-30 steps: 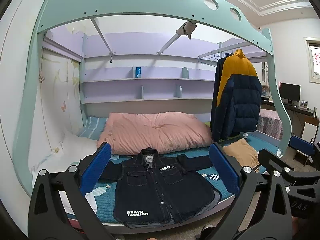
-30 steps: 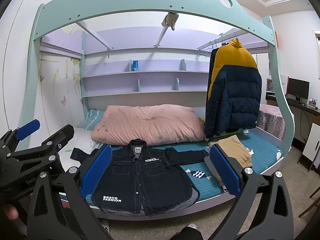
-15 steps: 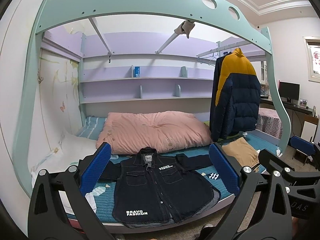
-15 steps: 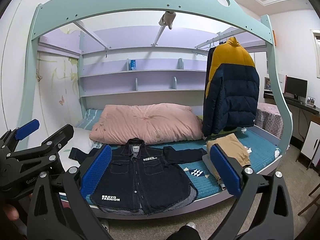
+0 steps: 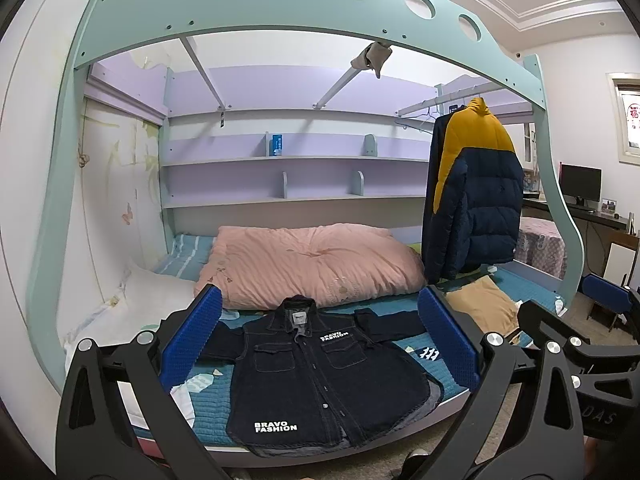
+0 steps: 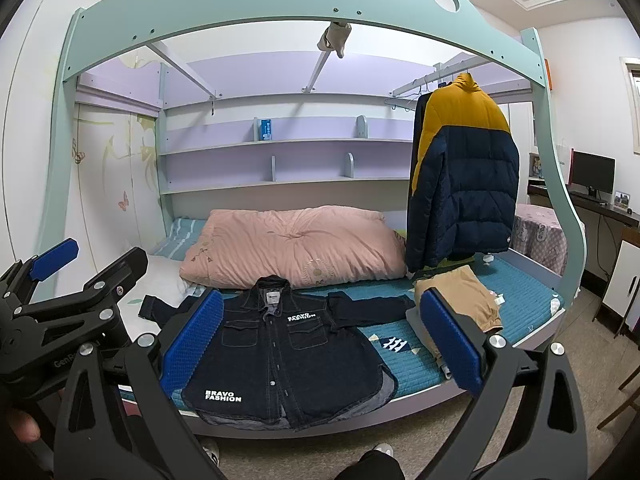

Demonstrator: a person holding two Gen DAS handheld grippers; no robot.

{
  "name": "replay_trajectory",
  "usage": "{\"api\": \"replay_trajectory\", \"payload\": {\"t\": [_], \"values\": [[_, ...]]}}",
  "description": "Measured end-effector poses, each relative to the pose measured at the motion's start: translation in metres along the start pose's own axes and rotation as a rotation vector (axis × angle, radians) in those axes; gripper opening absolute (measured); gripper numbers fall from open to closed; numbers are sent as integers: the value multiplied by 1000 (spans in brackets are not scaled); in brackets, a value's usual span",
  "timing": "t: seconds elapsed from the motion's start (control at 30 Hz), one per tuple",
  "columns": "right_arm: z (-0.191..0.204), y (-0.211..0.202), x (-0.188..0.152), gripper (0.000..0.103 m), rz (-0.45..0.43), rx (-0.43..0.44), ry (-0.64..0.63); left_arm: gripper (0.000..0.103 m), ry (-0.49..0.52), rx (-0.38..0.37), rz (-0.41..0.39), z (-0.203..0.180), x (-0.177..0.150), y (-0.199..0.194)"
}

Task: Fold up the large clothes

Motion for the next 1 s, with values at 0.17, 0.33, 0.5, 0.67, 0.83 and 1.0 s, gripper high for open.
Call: {"api": "replay_trajectory", "payload": {"t": [0.17,0.33,0.5,0.67,0.83,1.0], "values": [[-1,1,0,95,1,1,0,98,1,-1,-1,1,-1,1],[1,0,0,95,3,0,2,98,1,0,0,1,-1,0],[1,0,0,95,3,0,2,98,1,-1,1,1,-1,0],[3,-1,-1,95,3,-1,3,98,4,1,-5,2,-1,0],[3,-1,-1,95,4,-2,3,98,3,0,-6,3,-1,0],[2,-1,-2,95,3,-1,4,98,5,1,-12,4,-1,0]]}}
Point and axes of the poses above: each gripper's, at about its wrist camera, not at the fingertips, and y roughly the way its jaws point, z to its left, x to its top, the point moved 3 cm from there along y, roughly the way its jaws point, and after that the axes turned 14 degrees about -z, right-handed, at the moved point
